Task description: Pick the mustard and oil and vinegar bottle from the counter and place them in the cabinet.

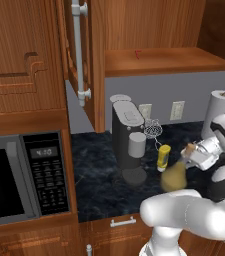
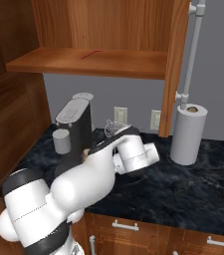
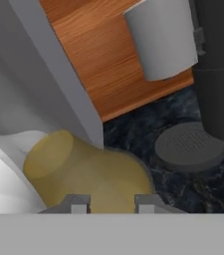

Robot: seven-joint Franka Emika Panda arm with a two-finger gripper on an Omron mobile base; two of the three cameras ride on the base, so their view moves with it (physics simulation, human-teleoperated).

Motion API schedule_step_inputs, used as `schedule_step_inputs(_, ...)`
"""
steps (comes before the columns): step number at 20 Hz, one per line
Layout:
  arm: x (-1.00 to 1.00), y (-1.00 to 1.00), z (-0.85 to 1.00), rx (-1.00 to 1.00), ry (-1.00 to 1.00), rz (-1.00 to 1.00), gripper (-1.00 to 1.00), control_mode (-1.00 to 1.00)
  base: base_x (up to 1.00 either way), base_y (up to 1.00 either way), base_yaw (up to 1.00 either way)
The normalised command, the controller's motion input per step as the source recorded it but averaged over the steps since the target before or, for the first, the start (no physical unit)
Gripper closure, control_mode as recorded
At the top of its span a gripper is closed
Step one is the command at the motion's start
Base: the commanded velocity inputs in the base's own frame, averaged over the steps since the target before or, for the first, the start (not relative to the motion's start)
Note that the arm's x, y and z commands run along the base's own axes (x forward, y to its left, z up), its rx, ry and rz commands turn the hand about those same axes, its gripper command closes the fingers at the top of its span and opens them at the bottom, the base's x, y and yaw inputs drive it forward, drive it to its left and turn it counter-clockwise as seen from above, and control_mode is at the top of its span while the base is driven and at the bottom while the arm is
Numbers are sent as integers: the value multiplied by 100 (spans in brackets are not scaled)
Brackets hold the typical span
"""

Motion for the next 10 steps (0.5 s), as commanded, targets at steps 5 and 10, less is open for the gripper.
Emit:
schedule_step_inputs(5,-44,23,16,0,-8,-4,100,-100,0,0,0)
schedule_step_inputs(10,-34,21,13,0,-9,-13,100,-100,0,0,0)
